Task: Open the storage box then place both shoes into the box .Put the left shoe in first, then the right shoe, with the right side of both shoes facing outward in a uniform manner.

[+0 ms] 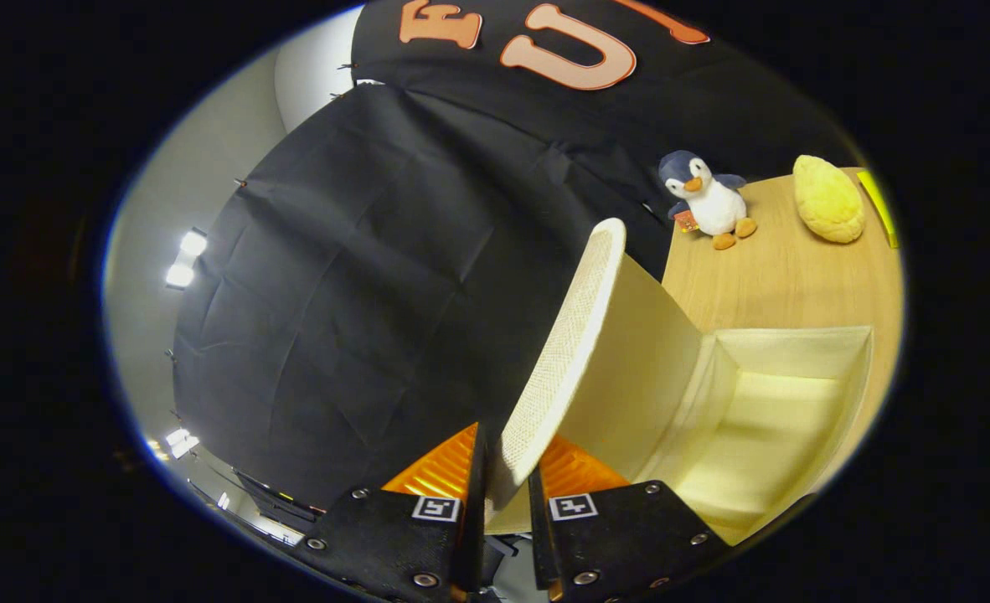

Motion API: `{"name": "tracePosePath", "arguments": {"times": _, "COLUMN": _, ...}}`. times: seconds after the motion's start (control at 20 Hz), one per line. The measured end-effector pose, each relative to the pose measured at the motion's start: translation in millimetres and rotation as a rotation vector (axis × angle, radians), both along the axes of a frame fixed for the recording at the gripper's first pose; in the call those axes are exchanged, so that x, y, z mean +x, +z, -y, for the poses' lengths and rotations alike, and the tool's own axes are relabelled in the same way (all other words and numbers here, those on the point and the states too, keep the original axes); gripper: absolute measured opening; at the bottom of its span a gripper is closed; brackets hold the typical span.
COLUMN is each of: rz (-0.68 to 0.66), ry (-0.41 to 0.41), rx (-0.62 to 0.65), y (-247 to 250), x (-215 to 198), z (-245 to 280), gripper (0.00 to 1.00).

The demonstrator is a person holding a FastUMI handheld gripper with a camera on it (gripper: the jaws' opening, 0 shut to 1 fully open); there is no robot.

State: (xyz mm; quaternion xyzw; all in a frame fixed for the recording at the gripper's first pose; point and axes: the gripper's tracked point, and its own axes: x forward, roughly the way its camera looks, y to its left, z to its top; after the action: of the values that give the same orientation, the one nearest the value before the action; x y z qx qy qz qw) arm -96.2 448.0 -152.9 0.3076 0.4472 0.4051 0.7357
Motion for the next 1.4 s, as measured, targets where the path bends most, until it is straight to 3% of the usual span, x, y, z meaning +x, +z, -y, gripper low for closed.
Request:
{"name": "tracePosePath", "arguments": {"times": 0.25, "rz": 0.000, "ry": 0.039, "rx": -0.051, "y": -17, "x": 0, "z": -60, "gripper": 0.26}}
{"name": "tracePosePath", "arguments": {"times": 0.35, "rz": -0.013, "ry": 0.076, "rx": -0.093, "y": -32, "x": -3, "z": -71, "gripper": 0.50}}
{"name": "tracePosePath", "arguments": {"times": 0.4, "rz": -0.012, "ry": 0.089, "rx": -0.102, "y": -35, "x": -7, "z": -73, "gripper": 0.71}}
{"name": "tracePosePath", "arguments": {"times": 0.5, "rz": 0.023, "ry": 0.099, "rx": -0.126, "y": -35, "x": -10, "z": -68, "gripper": 0.87}}
{"name": "tracePosePath", "arguments": {"times": 0.8, "rz": 0.223, "ry": 0.056, "rx": -0.330, "y": -68, "x": 5, "z": 20, "gripper": 0.94}}
{"name": "tracePosePath", "arguments": {"times": 1.05, "rz": 0.344, "ry": -0.081, "rx": -0.566, "y": -104, "x": 32, "z": 133, "gripper": 0.95}}
{"name": "tracePosePath", "arguments": {"times": 1.4, "rz": 0.303, "ry": -0.258, "rx": -0.845, "y": -154, "x": 20, "z": 307, "gripper": 0.89}}
